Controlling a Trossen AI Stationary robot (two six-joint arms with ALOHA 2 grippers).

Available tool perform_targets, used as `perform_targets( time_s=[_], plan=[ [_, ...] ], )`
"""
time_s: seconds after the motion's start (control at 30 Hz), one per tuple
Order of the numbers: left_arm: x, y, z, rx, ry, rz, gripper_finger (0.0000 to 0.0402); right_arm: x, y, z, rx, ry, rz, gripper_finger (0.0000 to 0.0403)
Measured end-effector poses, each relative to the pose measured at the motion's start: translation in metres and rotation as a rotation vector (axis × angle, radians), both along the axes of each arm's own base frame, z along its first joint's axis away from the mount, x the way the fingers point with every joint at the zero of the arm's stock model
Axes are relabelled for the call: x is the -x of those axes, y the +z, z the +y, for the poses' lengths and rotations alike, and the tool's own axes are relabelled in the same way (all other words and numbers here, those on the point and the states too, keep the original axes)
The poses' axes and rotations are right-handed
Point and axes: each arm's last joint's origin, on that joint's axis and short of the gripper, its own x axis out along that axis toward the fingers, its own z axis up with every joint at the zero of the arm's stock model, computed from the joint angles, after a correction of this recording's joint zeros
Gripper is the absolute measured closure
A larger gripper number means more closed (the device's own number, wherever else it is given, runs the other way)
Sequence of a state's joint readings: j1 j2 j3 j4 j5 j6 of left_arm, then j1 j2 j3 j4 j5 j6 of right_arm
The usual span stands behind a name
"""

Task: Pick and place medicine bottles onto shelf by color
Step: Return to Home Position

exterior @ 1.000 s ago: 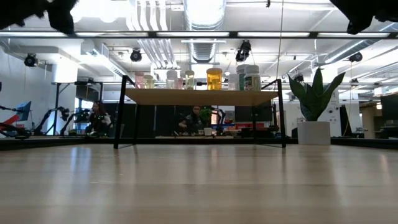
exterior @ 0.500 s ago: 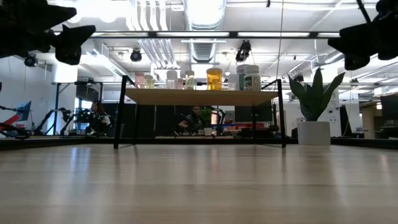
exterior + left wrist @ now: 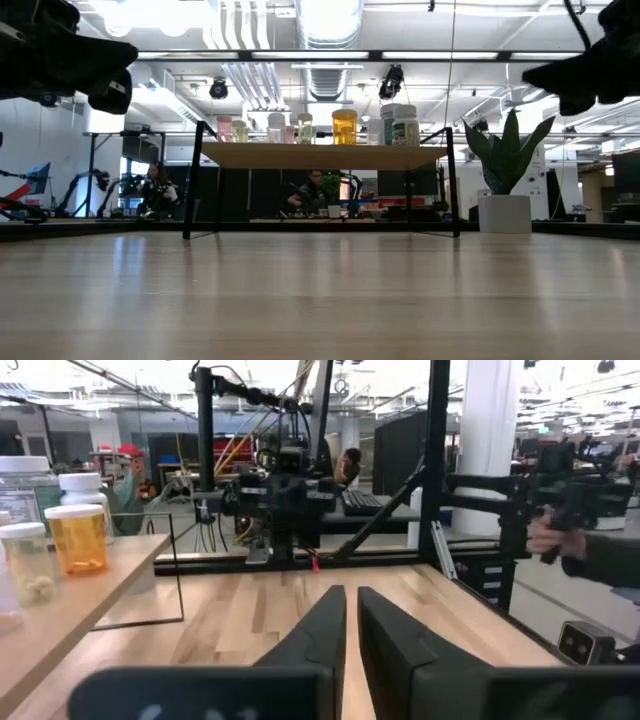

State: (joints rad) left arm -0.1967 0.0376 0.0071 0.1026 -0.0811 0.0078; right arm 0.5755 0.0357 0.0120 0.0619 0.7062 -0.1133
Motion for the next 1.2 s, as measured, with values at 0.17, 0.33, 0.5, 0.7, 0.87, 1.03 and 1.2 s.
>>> perform_targets(
  time_s=[0.17, 0.33, 0.5, 0.7, 0.87, 1.03, 1.2],
  plan=[
    [0.0002, 0.0004, -0.0003, 0.028, -0.014, -0.002, 0.0395, 0.0021, -0.0017, -0.0076, 0.065, -0.277, 0.034, 0.0385],
    [-0.0002, -0.0005, -0.0004, 0.026, -0.014, 0.006, 0.0401, 0.0025, -0.0016, -0.0085, 0.048, -0.308, 0.030, 0.0385],
    [-0.0005, -0.0008, -0.0005, 0.025, -0.014, 0.010, 0.0401, 0.0022, -0.0014, -0.0079, -0.086, -0.283, -0.010, 0.0385],
    [-0.0006, -0.0011, -0.0005, 0.025, -0.014, 0.011, 0.0401, 0.0022, -0.0013, -0.0079, -0.104, -0.282, -0.016, 0.0385],
    [-0.0006, -0.0012, -0.0005, 0.025, -0.013, 0.011, 0.0401, 0.0022, -0.0011, -0.0079, -0.104, -0.281, -0.017, 0.0385],
    [-0.0006, -0.0012, -0.0005, 0.025, -0.012, 0.011, 0.0402, 0.0022, -0.0011, -0.0078, -0.081, -0.281, -0.011, 0.0385],
    [-0.0006, -0.0014, -0.0004, 0.024, -0.012, 0.011, 0.0402, 0.0022, -0.0011, -0.0078, -0.079, -0.280, -0.010, 0.0385]
  ],
)
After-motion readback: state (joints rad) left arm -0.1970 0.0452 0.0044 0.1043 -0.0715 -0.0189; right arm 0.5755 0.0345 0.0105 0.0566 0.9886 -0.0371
